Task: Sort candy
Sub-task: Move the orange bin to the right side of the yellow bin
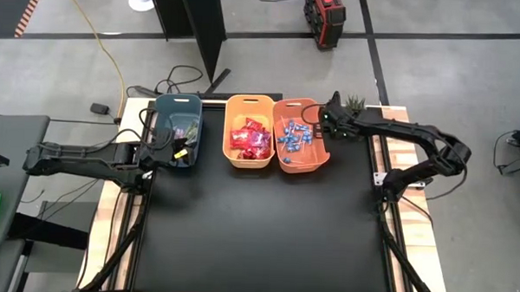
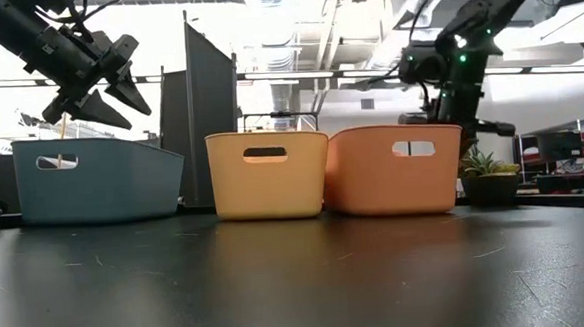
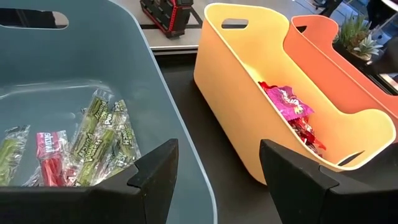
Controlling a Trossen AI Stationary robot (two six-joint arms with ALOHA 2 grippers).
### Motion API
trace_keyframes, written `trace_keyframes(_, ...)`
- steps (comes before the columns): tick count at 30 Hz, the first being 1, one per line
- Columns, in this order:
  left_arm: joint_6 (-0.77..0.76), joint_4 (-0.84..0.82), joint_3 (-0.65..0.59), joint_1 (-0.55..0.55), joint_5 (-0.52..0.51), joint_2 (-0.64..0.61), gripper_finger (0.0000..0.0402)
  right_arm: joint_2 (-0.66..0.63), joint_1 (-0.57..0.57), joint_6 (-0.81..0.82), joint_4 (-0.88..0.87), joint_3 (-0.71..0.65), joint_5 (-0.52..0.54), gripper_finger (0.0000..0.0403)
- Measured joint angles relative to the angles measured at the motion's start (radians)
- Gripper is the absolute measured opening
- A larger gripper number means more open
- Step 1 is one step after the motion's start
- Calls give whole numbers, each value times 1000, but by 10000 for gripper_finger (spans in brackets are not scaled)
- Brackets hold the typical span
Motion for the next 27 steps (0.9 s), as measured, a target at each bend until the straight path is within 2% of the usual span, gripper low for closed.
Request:
trace_keyframes(4,0,7,0,0,0,0,219,0,8,46,93,-61,-65,1)
trace_keyframes(14,35,38,0,0,-8,0,219,2,59,174,262,-110,-102,0)
trace_keyframes(18,45,48,0,0,-9,0,219,39,80,196,293,-111,-121,0)
trace_keyframes(27,41,48,0,0,0,0,219,183,131,265,534,-110,-137,0)
